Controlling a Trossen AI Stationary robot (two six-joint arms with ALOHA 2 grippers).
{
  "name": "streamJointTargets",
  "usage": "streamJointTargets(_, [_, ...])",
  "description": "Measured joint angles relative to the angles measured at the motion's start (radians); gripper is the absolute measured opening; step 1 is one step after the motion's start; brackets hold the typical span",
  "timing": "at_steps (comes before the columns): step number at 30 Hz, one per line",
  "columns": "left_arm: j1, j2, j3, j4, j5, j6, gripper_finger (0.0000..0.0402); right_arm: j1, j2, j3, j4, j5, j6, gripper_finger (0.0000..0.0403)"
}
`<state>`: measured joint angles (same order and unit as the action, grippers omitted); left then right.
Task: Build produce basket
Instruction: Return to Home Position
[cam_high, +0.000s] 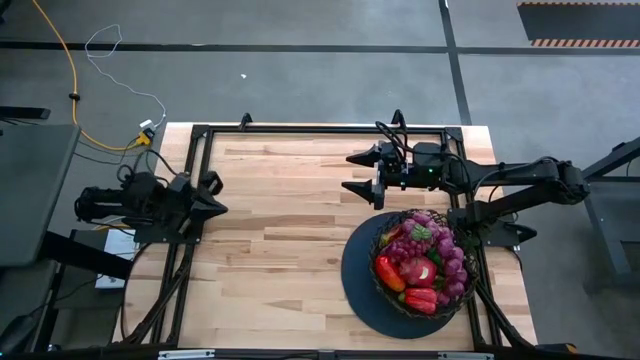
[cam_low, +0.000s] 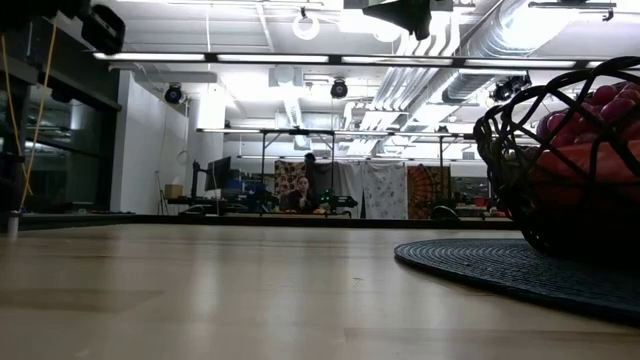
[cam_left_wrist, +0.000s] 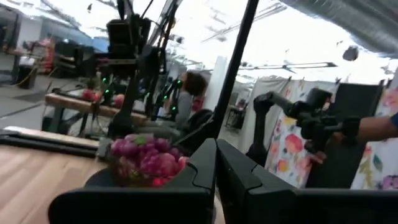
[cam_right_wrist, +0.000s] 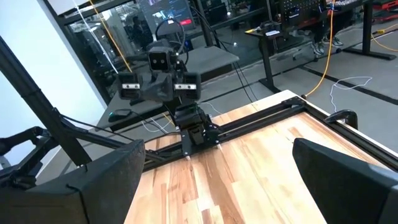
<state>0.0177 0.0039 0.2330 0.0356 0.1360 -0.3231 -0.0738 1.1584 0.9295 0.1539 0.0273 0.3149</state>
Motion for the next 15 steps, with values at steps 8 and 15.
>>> streamJointTargets(8, [0.0, 0.0, -0.104, 0.215, -0.01, -0.009, 0.0, 0.0, 0.0, 0.0, -0.002, 0.0, 0.018, 0.0399])
streamJointTargets(15, [0.0, 0.0, -0.209, 0.358, -0.059, -0.013, 0.0, 0.0, 0.0, 0.0, -0.013, 0.0, 0.051, 0.0399])
